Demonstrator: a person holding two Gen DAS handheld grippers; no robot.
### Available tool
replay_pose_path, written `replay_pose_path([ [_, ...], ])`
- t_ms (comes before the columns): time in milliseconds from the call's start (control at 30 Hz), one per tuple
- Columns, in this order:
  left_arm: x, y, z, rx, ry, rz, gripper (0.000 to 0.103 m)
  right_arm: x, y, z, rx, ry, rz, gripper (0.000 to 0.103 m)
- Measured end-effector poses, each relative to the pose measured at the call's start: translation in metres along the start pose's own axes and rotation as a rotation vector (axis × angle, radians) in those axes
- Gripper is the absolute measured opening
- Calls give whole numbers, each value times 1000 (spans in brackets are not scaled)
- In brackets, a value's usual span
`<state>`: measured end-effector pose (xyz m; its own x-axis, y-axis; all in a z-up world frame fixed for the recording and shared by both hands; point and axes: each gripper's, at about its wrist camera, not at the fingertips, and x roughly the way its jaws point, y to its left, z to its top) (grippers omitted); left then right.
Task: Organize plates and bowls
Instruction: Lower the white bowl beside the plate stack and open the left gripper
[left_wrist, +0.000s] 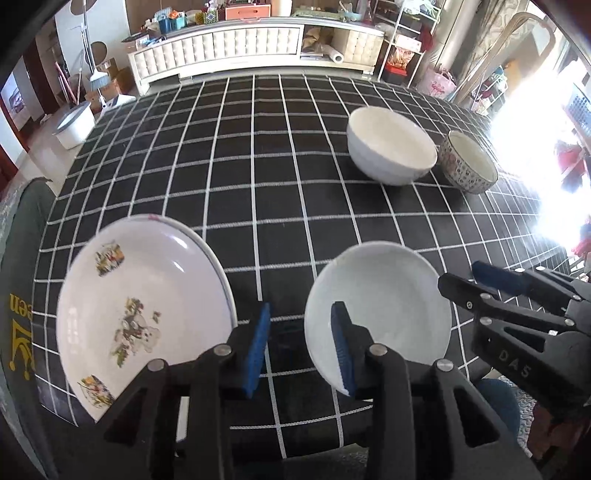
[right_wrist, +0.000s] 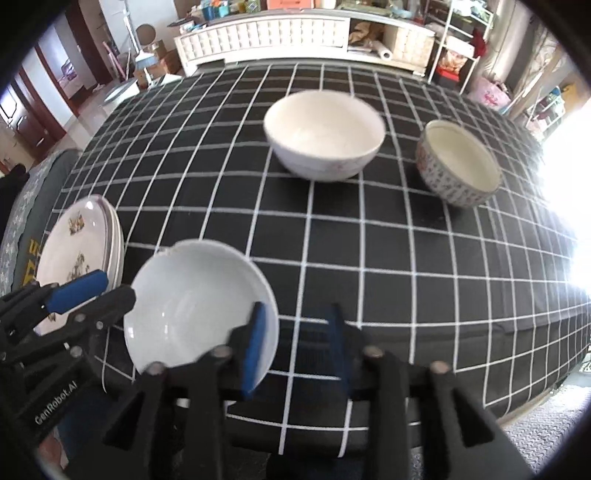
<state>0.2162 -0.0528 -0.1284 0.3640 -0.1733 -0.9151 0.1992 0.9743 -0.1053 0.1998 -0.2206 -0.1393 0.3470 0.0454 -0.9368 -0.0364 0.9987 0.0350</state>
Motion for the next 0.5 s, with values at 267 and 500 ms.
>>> replay_pose_path([
  [267,-20,-7,27,30,-62,28,48,-26,-12,24,15,-60,-3,62],
  [500,-34,-15,66,68,-108,35,63,-43,-23,54,20,-111,-14,65],
])
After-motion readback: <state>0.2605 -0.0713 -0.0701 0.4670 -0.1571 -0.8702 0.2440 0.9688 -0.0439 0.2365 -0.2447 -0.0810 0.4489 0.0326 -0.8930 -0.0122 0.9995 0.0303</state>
